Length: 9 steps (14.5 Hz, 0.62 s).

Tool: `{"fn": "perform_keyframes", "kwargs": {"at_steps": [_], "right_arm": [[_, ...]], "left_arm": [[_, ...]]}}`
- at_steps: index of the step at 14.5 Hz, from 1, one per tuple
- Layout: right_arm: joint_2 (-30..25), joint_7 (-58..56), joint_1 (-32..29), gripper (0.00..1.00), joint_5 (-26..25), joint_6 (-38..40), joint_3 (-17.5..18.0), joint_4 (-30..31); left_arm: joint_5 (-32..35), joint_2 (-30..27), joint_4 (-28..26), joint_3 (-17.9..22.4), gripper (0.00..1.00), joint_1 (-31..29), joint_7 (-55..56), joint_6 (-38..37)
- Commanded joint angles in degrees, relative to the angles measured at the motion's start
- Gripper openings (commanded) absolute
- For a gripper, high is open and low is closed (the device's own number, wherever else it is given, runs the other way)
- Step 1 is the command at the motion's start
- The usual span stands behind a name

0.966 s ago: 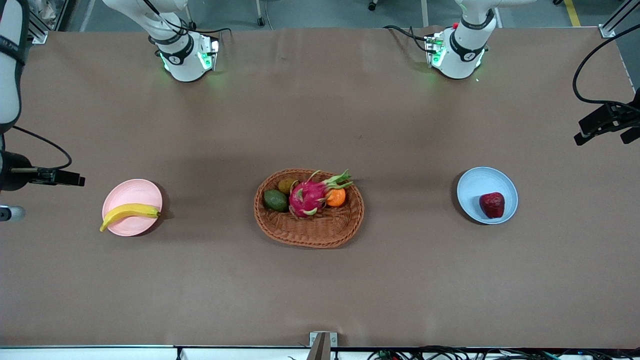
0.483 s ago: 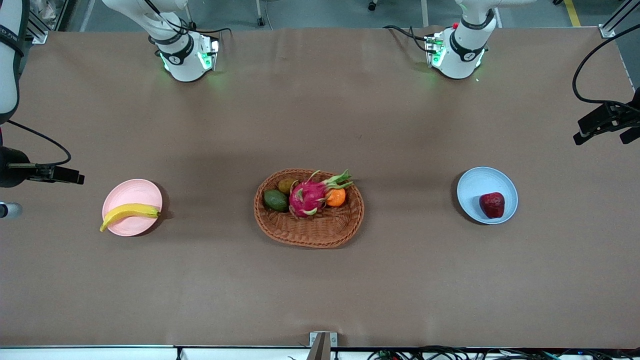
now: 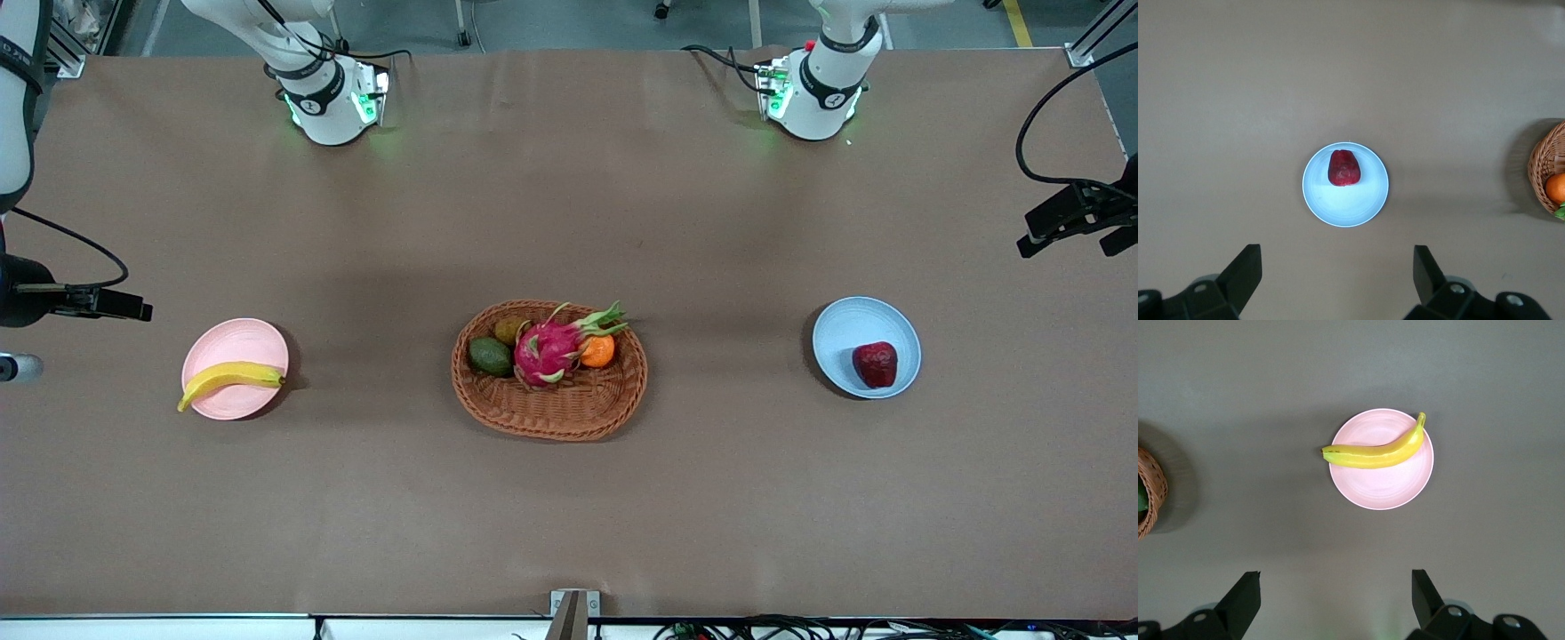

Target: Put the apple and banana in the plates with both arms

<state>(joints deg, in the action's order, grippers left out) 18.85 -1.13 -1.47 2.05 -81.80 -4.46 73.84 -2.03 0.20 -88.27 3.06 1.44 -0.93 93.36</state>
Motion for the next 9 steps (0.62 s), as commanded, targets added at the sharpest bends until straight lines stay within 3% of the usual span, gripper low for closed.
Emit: {"fn": "perform_keyframes", "kwargs": {"at_steps": [1,9], "right_arm": [[-7.50,0.69,0.51,1.00,-0.64,-3.18,-0.11,9.02],[-16.46,0.87,1.65,1.00,-1.88,-4.16,-0.55,16.50]], "left_arm": [[-0.26,-0.02,0.55,-0.25,1.00,-0.13,-0.83,-0.72],[-0.35,-0.11,0.55,-1.57,1.00,-0.48,-0.65,-0.72]]}}
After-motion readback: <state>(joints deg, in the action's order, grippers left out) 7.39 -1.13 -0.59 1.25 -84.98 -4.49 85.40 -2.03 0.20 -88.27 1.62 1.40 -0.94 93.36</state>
